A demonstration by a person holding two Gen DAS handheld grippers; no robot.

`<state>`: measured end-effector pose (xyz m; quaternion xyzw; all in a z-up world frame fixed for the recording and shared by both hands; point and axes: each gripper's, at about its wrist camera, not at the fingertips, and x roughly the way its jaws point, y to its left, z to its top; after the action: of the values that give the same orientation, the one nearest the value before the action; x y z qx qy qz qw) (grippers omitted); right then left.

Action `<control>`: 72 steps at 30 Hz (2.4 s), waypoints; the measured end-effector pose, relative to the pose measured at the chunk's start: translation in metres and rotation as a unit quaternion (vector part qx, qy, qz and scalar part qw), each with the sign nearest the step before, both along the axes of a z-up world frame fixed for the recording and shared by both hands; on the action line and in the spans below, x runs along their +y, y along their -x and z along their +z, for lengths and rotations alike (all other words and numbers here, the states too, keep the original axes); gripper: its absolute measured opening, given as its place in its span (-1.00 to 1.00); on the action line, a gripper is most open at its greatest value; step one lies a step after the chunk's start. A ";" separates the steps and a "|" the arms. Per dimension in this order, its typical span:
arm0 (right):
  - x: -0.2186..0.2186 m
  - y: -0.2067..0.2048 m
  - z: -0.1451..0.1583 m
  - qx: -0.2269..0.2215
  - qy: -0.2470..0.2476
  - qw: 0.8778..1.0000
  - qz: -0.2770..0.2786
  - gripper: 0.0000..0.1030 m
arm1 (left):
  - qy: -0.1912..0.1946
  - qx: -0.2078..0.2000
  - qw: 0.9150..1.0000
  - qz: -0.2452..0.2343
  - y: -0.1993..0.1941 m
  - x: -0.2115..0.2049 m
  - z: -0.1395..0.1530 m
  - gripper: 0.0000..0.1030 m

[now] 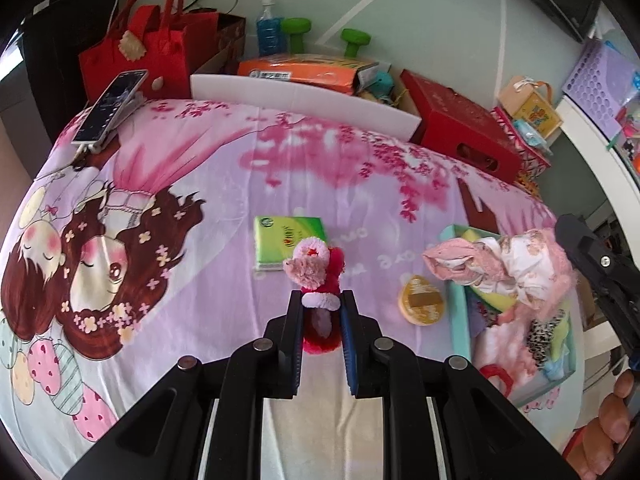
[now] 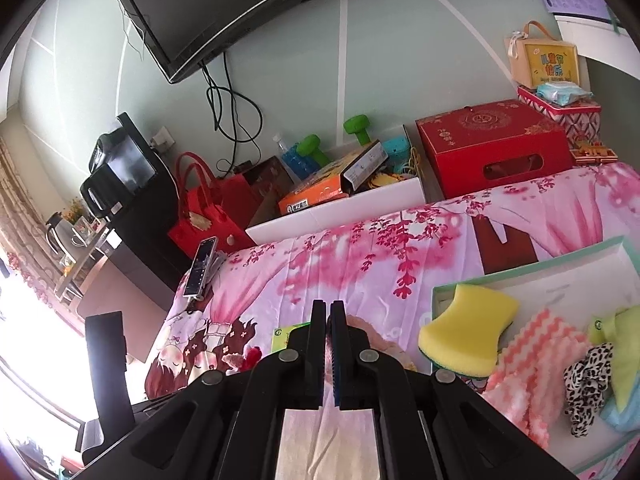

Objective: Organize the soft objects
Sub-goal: 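Carry both items into the white tray and open both grippers, then move both grippers back from the tray to the gold puff and tissue pack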

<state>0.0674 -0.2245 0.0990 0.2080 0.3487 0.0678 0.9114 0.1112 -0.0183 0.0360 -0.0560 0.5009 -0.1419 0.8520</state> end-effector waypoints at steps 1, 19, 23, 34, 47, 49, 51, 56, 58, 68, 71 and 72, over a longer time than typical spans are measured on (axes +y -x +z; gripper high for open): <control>-0.002 0.001 0.001 -0.001 -0.001 1.000 -0.001 -0.96 | 0.003 -0.002 1.000 -0.004 0.001 -0.002 0.002 -0.66; -0.120 0.050 0.006 -0.007 0.014 0.985 -0.172 -0.96 | -0.020 -0.045 0.987 -0.155 0.042 -0.117 0.013 -0.66; -0.146 0.060 0.001 -0.002 0.005 0.980 -0.201 -0.96 | -0.029 -0.032 0.979 -0.197 0.052 -0.149 0.001 -0.66; -0.185 0.078 -0.009 0.005 0.004 0.966 -0.258 -0.96 | -0.034 -0.032 0.969 -0.242 0.065 -0.192 -0.021 -0.66; -0.189 0.057 -0.076 0.152 0.002 0.958 -0.244 -0.96 | -0.066 -0.013 0.968 -0.243 0.061 -0.197 -0.049 -0.65; -0.188 0.057 -0.077 0.154 0.004 0.958 -0.243 -0.96 | -0.069 -0.011 0.967 -0.243 0.061 -0.198 -0.051 -0.64; -0.186 0.057 -0.077 0.159 0.012 0.957 -0.241 -0.94 | -0.071 -0.010 0.967 -0.243 0.061 -0.198 -0.052 -0.63; -0.184 0.056 -0.071 0.171 0.024 0.955 -0.240 -0.90 | -0.069 -0.002 0.968 -0.241 0.060 -0.197 -0.051 -0.10; -0.183 0.057 -0.069 0.174 0.026 0.954 -0.243 -0.90 | -0.073 -0.003 0.969 -0.236 0.060 -0.196 -0.049 0.03; -0.182 0.065 -0.056 0.197 0.063 0.943 -0.260 -0.27 | -0.062 -0.001 0.971 -0.229 0.059 -0.186 -0.036 0.32; -0.183 0.067 -0.054 0.200 0.071 0.941 -0.263 -0.22 | -0.058 -0.003 0.974 -0.219 0.056 -0.180 -0.031 0.43; -0.183 0.068 -0.054 0.202 0.070 0.941 -0.263 -0.10 | -0.056 -0.003 0.975 -0.215 0.054 -0.177 -0.030 0.45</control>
<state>-0.0005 -0.4076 0.0449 0.2372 0.4618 -0.2425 0.8196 0.0570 -0.1954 0.0061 0.1013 0.5060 -0.2940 0.8045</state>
